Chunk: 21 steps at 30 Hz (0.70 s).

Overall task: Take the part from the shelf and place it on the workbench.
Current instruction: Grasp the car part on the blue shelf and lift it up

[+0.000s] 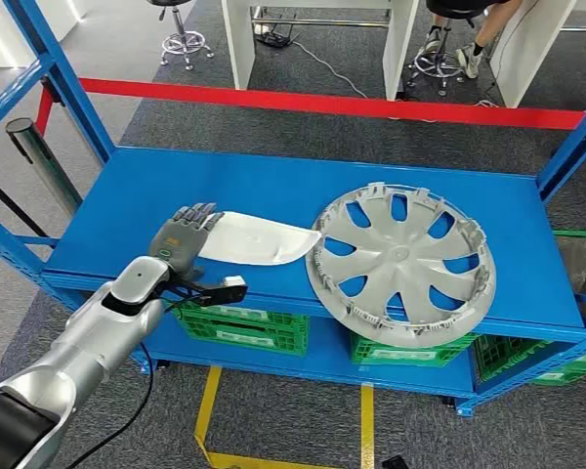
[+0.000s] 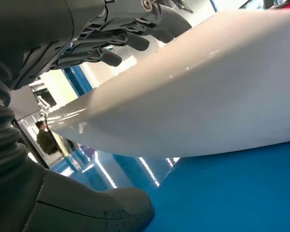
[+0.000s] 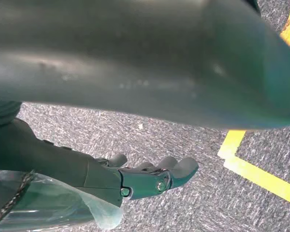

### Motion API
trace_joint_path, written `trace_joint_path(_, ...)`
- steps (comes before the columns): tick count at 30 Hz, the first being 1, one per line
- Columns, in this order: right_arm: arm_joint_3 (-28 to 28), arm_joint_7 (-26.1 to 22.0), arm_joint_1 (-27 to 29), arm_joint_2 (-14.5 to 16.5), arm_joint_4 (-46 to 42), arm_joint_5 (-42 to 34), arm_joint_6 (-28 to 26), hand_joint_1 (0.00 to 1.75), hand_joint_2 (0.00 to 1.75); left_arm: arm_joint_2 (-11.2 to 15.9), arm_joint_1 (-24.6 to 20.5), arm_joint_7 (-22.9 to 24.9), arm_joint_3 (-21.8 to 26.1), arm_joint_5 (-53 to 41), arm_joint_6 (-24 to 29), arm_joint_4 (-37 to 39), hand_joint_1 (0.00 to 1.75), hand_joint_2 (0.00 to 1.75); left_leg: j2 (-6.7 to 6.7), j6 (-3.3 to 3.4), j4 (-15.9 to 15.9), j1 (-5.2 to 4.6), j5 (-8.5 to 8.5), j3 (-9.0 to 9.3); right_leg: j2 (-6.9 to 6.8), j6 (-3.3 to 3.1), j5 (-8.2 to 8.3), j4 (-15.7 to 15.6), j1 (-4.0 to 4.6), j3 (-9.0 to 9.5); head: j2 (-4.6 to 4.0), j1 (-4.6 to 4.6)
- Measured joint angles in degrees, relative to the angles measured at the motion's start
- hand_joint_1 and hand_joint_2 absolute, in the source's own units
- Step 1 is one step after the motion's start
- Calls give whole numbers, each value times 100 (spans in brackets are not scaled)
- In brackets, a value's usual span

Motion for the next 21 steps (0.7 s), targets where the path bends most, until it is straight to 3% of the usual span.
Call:
trace_joint_path(2, 0, -1, 0, 1, 0, 0, -1, 0, 0, -1, 4, -30, 0, 3, 14, -1, 13, 175, 0, 0, 0, 0, 0, 0, 0, 0, 0, 0, 0, 0, 0, 1)
trace_joint_path(3, 0, -3, -1, 3, 0, 0, -2, 0, 0, -3, 10, -67, 0, 10, 30, -3, 31, 175, 0, 0, 0, 0, 0, 0, 0, 0, 0, 0, 0, 0, 0, 1)
trace_joint_path(5, 0, -7, -1, 7, 0, 1, -6, 0, 0, -13, 37, -183, 0, 46, 75, -22, 108, 175, 0, 0, 0, 0, 0, 0, 1, 0, 0, 0, 0, 0, 0, 1)
trace_joint_path(7, 0, -10, -2, 11, 0, 3, -9, 0, 0, -28, 101, -293, -1, 88, 133, -58, 161, 175, 0, 0, 0, 0, 0, 0, 1, 0, 0, 0, 0, -1, 0, 0)
trace_joint_path(13, 0, -8, -9, 13, 0, 14, -19, 0, 0, -76, 299, -415, -6, 140, 278, -179, 175, 175, 0, 0, 0, 0, 0, -2, 1, 0, 0, 0, 0, -2, 0, 1)
trace_joint_path(21, -2, 1, -11, 13, 0, 37, -35, 0, 0, -92, 433, -637, -2, 291, 572, -338, 175, 175, 0, 0, 0, 0, -1, -2, 0, 0, 0, 0, 0, -2, 0, 0)
